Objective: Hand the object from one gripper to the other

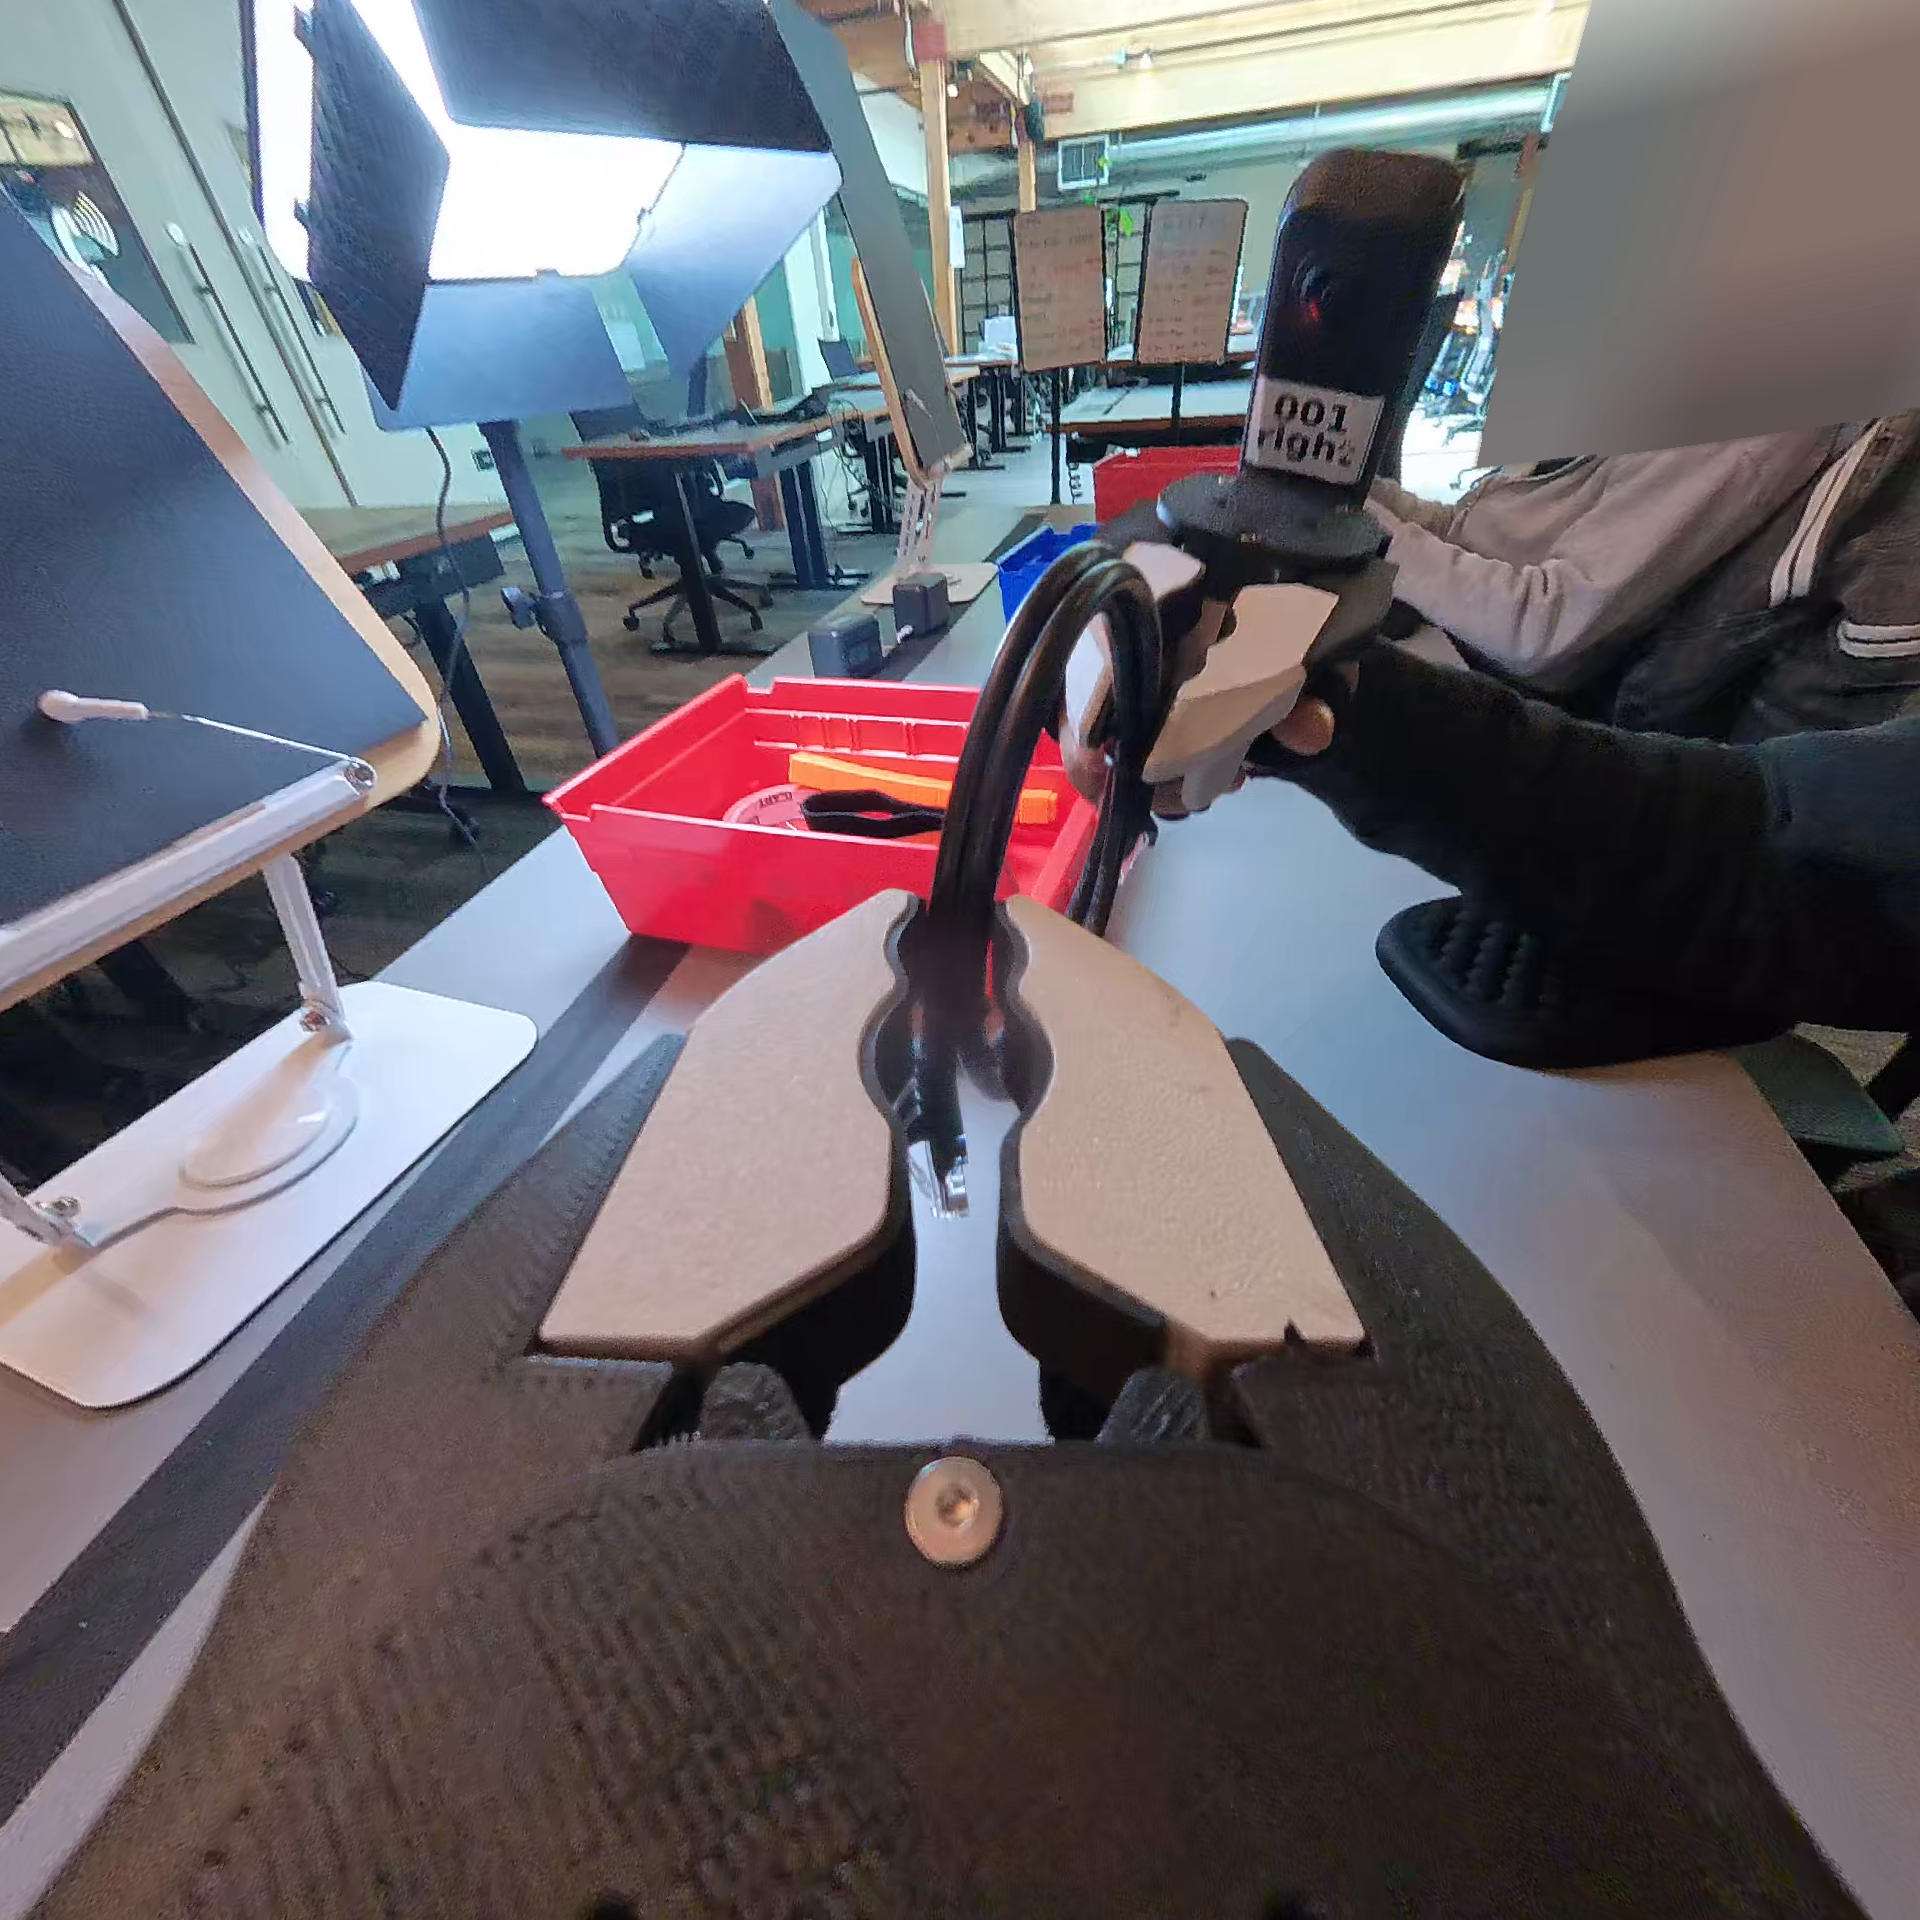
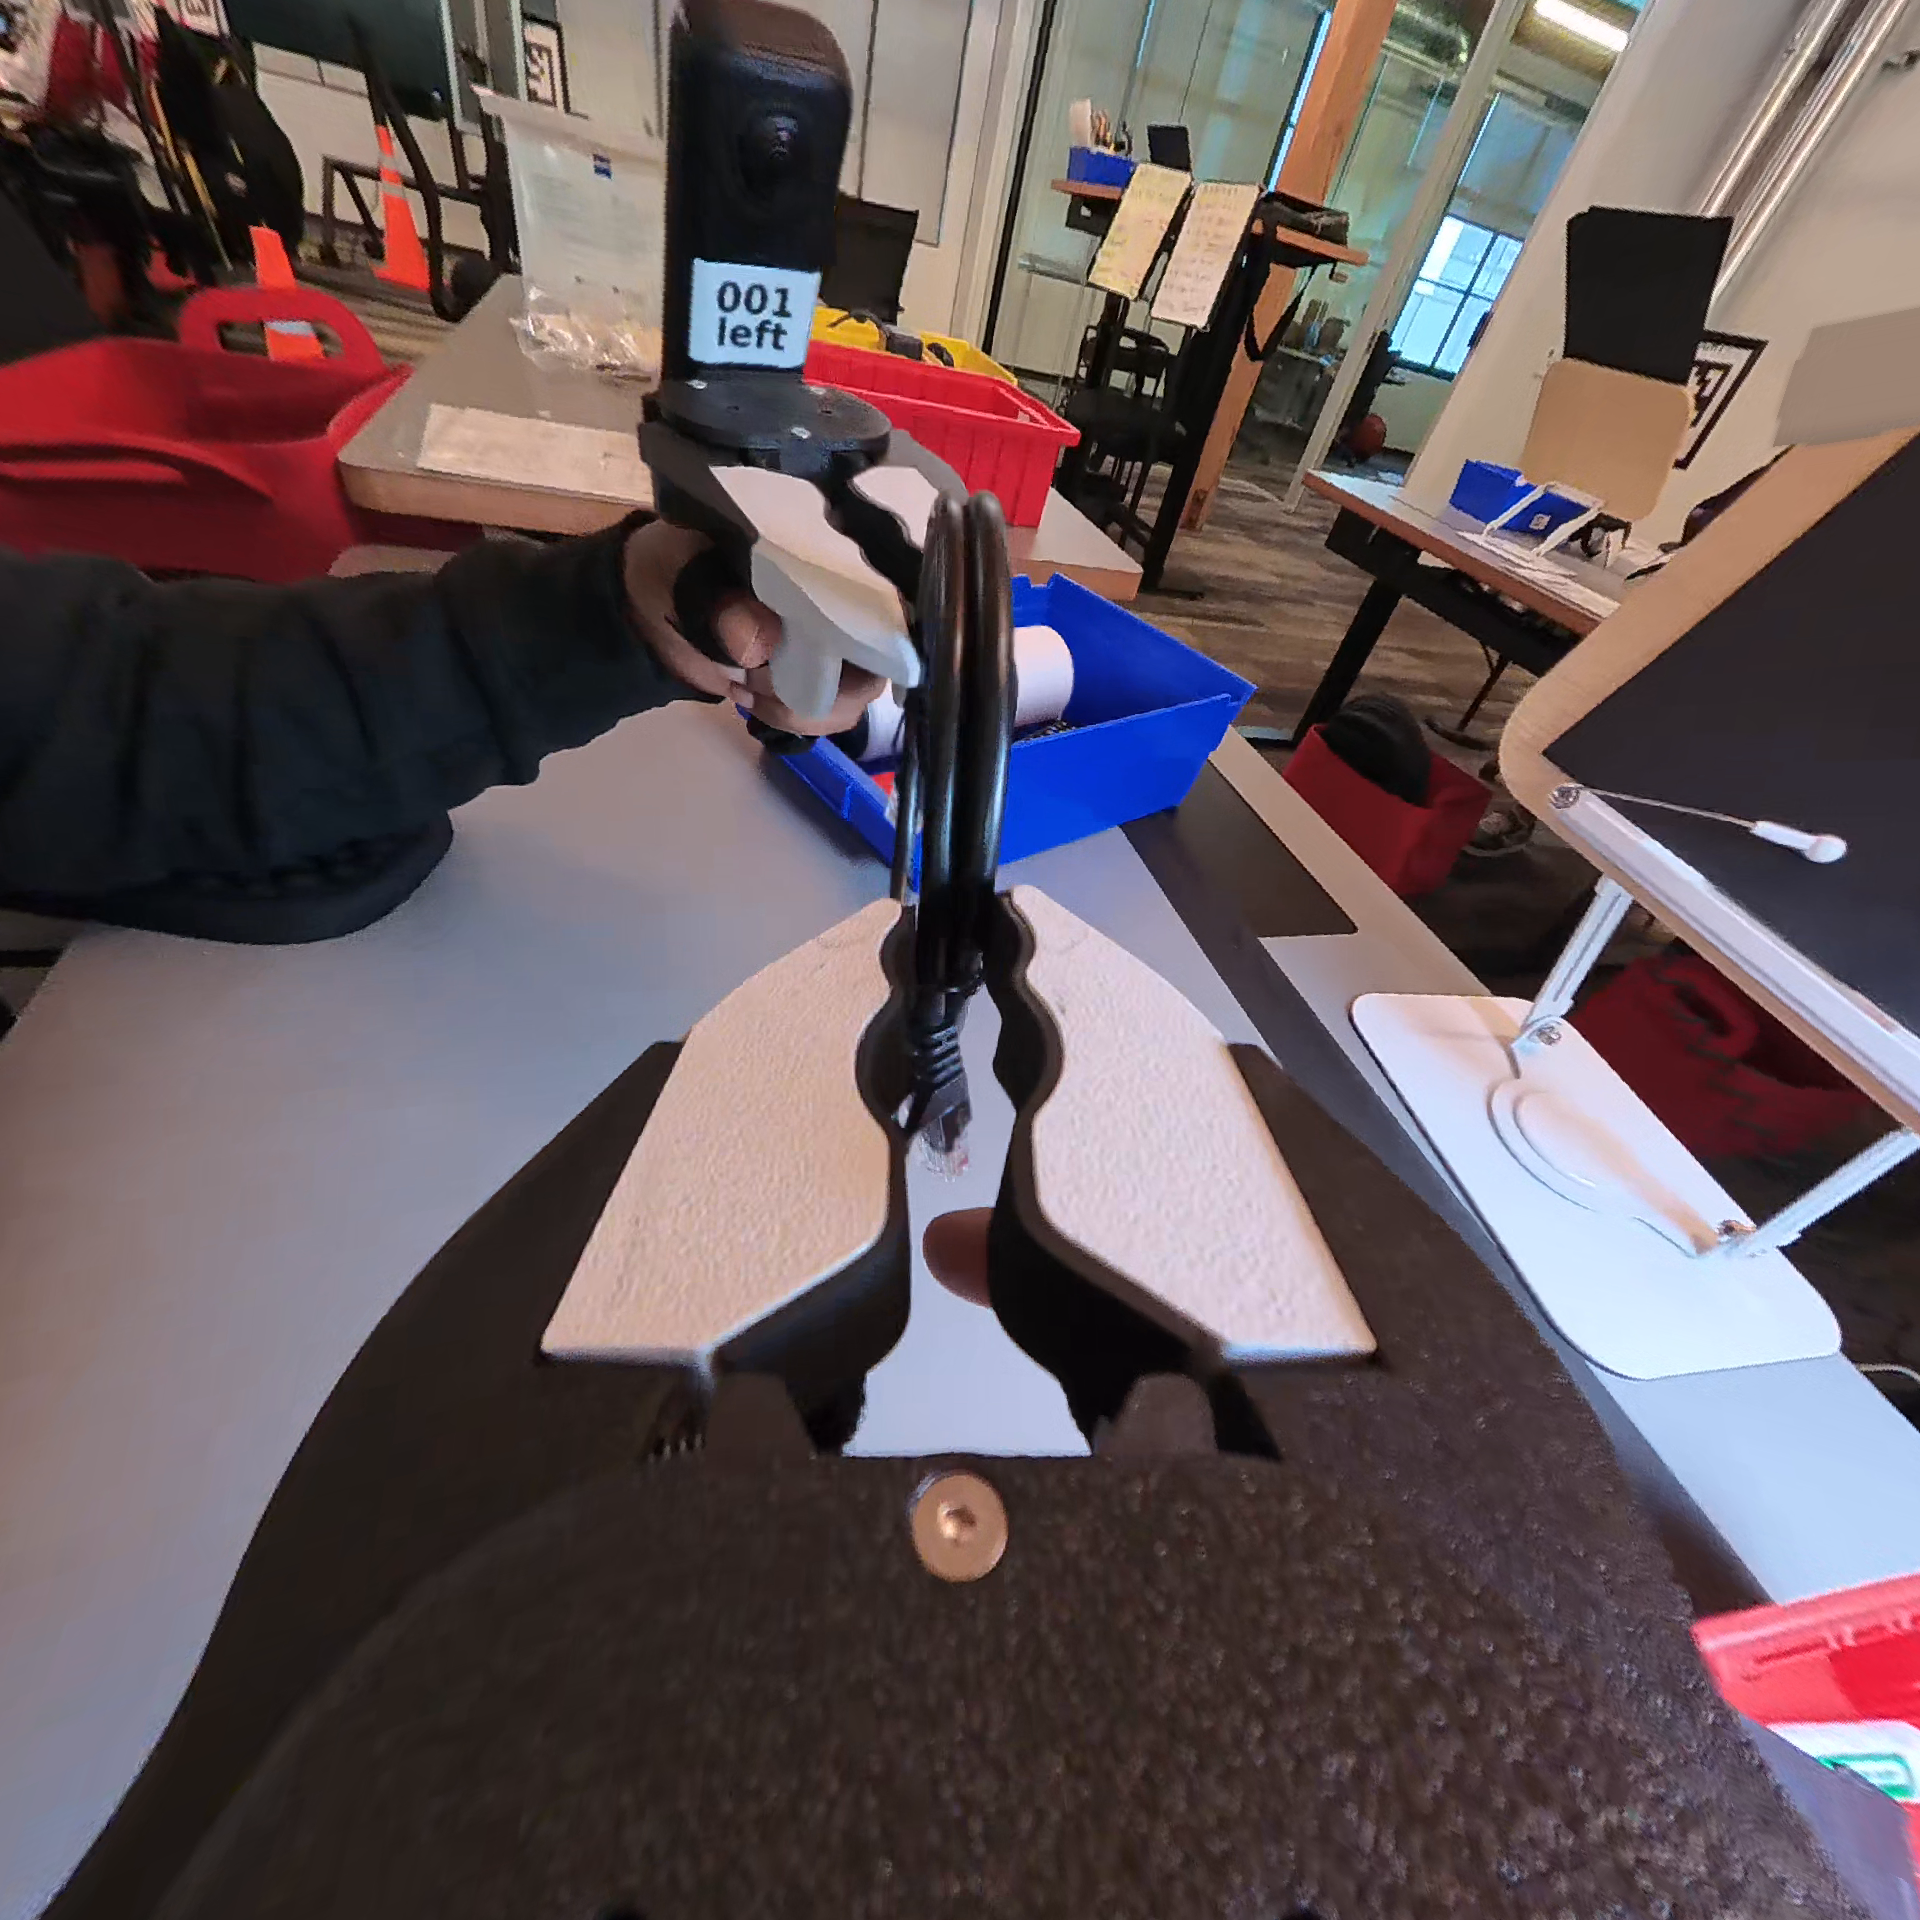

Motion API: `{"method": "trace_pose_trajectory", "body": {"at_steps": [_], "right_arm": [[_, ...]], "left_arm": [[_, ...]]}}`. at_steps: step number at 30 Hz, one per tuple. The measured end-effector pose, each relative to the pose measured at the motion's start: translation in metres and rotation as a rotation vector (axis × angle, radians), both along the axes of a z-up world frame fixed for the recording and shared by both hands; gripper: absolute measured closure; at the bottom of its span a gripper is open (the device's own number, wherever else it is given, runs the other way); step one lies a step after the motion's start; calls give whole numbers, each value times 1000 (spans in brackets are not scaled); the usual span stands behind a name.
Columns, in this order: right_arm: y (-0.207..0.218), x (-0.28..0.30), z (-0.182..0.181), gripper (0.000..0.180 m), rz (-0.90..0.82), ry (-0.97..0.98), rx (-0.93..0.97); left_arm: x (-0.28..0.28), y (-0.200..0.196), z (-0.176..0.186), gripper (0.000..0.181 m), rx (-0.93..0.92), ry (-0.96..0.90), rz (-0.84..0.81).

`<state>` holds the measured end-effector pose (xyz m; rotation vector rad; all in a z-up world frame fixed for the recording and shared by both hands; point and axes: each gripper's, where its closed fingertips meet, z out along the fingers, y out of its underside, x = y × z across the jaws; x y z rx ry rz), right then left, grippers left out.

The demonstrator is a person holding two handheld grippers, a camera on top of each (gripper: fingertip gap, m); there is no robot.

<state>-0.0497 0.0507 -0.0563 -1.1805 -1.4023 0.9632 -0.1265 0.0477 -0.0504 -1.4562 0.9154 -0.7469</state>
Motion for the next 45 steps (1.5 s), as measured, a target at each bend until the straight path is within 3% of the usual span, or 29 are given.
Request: {"method": "trace_pose_trajectory", "body": {"at_steps": [4,9,12,14,19,24,30,32,37,40,45], "right_arm": [[4,4,-10,168,-49,-108,81],[-4,-5,-36,168,-29,-257,127],[-10,-11,-46,168,-15,-306,143],[-8,-11,-48,168,-30,-324,160],[-2,-6,-19,166,-54,-165,148],[11,14,16,139,-57,52,8],[10,-1,14,137,-21,145,-105],[0,-10,12,165,16,149,-85],[2,-4,7,167,-33,44,-5],[5,-2,-10,167,-72,-96,69],[-2,-12,-41,168,-61,-266,121]], "left_arm": [[4,0,-8,157,24,116,44],[17,-5,-24,147,156,393,100],[25,-8,-40,151,205,534,95],[26,-7,-47,168,236,601,96],[23,-8,-26,168,214,447,86],[-5,1,11,169,176,130,133],[-6,-10,38,169,173,-126,53],[1,-9,32,169,157,-103,49],[-2,-1,6,168,89,59,86],[2,-1,-2,153,151,198,130],[23,-5,-25,146,248,458,149]]}}
